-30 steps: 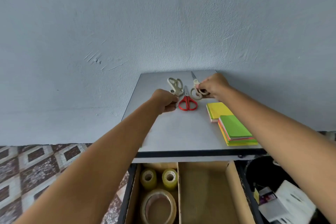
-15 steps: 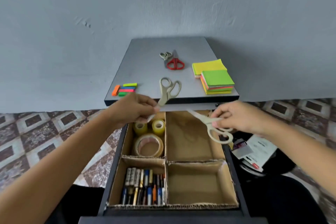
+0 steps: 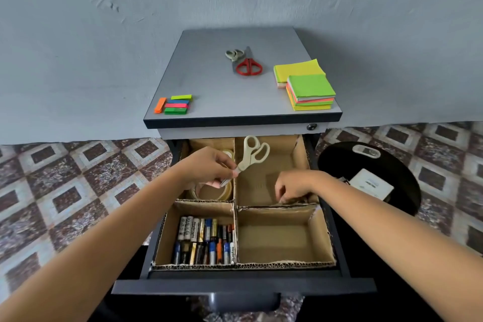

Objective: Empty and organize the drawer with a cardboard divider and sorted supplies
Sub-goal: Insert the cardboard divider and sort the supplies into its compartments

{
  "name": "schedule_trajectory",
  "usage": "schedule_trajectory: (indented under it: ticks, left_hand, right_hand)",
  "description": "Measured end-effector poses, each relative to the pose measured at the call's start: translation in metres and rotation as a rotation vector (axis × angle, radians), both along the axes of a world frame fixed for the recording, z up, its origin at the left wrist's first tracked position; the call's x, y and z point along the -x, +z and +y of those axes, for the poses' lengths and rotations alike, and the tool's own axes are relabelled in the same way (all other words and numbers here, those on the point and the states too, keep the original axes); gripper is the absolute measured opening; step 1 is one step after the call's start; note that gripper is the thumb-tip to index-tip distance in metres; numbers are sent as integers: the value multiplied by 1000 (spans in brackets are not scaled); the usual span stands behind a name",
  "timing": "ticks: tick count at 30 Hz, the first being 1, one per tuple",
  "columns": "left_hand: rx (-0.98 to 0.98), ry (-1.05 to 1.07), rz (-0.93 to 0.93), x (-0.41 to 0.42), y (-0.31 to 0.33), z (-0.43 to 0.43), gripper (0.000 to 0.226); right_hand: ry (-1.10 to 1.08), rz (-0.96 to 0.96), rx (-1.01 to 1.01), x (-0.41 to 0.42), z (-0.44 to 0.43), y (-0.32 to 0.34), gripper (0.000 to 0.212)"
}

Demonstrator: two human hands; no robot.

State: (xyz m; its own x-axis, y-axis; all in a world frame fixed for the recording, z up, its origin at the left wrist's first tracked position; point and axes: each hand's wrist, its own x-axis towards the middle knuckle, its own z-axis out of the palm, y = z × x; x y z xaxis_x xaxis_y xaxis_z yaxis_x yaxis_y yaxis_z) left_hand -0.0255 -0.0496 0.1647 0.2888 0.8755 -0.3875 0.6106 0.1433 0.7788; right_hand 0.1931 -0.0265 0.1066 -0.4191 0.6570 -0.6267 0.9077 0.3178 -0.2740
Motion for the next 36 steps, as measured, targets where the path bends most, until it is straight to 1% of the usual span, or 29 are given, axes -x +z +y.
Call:
schedule_trajectory:
  ticks: [2,5,9,12,17,19,22,24,26,28,30,31,34,36]
  left_hand:
    - [17,12,-15,-1,-4,2,7]
    - [33,15,-25,0,-9,5,11]
    - [33,7,-21,0,-15,11,10]
    - [23,4,-24,-3,-18,16,7]
    - [-39,-30,39,-7,-24,24,9]
    - [-67,-47,68,-7,-25,27,9]
    - [-126,-88,133,-9,-25,33,10]
    - [-173,-136,184,-12,-22,37,13]
    - [-212,-194,218,-19,-16,40,15]
    - [-228,-230,225,-27,-10,43,12]
    - [-241,-247,206,-34,-8,46,8]
    - [-245,-250,198,-37,-7,48,6]
    - [-245,-267,196,-44,-8,51,5]
    - [-258,-253,172,-45,-9,50,5]
  right_hand:
    - [38,-38,21,4,2,-9,26]
    - [15,-41,-2,5,4,-19,28]
    - [-48,-36,-63,-1,6,-24,22]
    - [-45,-33,-84,-3,6,-24,17]
    - [-44,-63,-58,-2,4,-19,24]
    - [-111,-12,-62,-4,5,-7,28]
    - [-322,162,-14,-15,8,20,22]
    - [-401,238,-77,-21,9,38,18]
    - [-392,274,-257,-23,11,50,17]
    - [-343,308,-357,-17,11,57,27]
    - [-293,337,-337,-7,9,58,34]
    - [-271,329,-319,-2,8,56,34]
    - [-236,277,-295,10,7,49,26]
    - [-254,314,-268,11,7,41,20]
